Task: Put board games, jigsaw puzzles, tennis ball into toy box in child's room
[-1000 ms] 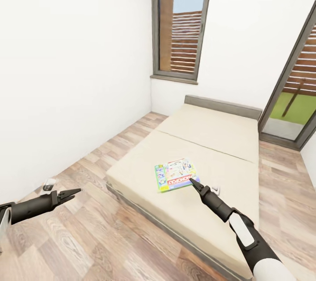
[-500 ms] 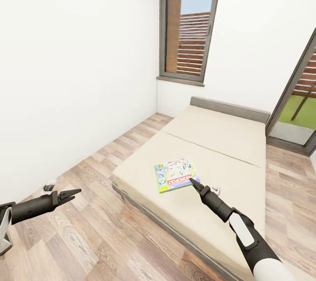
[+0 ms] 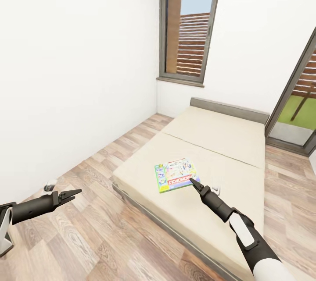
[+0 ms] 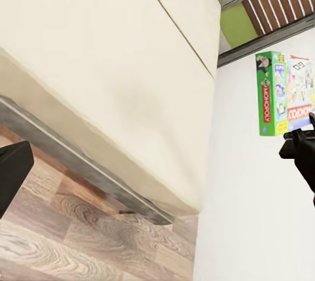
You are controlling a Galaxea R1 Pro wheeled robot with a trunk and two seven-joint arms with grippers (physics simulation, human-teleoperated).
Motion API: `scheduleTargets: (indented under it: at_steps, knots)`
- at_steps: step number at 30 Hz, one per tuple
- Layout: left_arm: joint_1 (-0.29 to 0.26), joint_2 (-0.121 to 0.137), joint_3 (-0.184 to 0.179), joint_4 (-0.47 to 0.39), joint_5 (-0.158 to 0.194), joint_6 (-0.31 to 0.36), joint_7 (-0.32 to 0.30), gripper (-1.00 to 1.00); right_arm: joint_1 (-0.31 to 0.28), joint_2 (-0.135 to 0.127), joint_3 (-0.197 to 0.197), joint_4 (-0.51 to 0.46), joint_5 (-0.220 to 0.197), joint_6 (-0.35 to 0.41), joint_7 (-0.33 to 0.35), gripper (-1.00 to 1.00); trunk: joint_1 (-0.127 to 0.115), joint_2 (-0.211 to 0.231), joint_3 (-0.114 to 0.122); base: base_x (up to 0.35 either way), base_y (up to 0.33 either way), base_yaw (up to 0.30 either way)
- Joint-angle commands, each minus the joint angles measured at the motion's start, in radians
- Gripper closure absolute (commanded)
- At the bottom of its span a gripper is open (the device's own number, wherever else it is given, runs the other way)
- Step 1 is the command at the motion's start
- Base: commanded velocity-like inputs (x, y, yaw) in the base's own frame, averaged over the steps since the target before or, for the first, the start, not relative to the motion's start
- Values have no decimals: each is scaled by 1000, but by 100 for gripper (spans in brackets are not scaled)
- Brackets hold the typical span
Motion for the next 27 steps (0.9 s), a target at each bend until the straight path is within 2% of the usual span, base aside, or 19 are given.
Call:
scheduleTargets:
  at_steps: [1,22,27]
  knots:
    - [-1,0,1,0,1,10,-1,-100,-1,0,-1,0,-6,8,1,100,-4,6,2,0,0,0]
    - [-1,-2,-2,0,1,7,5,-100,-1,0,-1,0,-7,8,2,100,-84,153,68,0,0,2]
    - [-1,-3,-2,0,1,7,5,-100,-1,0,-1,0,-7,8,2,100,-103,188,85,0,0,195]
